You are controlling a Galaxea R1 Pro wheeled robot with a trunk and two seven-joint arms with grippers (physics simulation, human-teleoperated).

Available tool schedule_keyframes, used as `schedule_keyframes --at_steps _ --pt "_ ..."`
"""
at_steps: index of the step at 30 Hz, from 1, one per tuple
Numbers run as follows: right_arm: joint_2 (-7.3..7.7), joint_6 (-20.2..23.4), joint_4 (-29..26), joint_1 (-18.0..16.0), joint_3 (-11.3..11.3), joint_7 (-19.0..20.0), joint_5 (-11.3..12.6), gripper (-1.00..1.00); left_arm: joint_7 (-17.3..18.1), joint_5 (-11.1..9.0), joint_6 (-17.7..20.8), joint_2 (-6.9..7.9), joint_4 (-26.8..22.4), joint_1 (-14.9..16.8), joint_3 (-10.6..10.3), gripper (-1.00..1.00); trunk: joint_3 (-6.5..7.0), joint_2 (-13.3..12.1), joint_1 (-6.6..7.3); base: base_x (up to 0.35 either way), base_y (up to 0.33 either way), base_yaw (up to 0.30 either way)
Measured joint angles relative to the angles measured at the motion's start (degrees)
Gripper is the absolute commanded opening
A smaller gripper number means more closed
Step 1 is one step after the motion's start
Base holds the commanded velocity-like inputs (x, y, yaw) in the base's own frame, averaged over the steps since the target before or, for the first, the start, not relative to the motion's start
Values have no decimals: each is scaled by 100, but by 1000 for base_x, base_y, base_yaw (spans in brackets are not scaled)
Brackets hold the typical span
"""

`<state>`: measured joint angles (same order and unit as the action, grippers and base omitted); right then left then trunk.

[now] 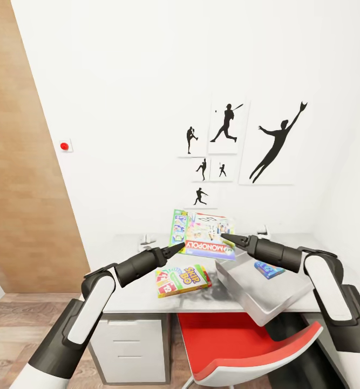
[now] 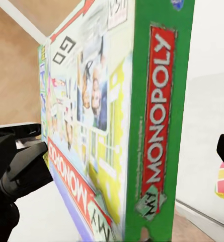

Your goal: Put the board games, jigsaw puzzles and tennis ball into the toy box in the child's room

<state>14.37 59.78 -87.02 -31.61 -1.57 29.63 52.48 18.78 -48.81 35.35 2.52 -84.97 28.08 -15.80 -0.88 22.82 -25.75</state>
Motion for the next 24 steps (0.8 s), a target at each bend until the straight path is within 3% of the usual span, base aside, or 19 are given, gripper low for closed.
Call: schedule_keyframes --at_steps 6,17,18,24 --pt "15 6 0 -2 138 0 386 100 1 -3 -2 0 5 0 0 -100 0 0 0 0 0 0" --pt "44 8 8 -10 151 2 602 100 17 -11 2 3 7 0 0 -100 0 0 0 0 0 0" --pt "48 7 10 -11 145 0 615 -100 21 -12 3 4 7 0 0 -100 0 0 0 0 0 0" --pt "64 -8 16 -9 126 -4 590 -100 34 -95 23 7 3 1 -1 -100 0 0 0 0 0 0"
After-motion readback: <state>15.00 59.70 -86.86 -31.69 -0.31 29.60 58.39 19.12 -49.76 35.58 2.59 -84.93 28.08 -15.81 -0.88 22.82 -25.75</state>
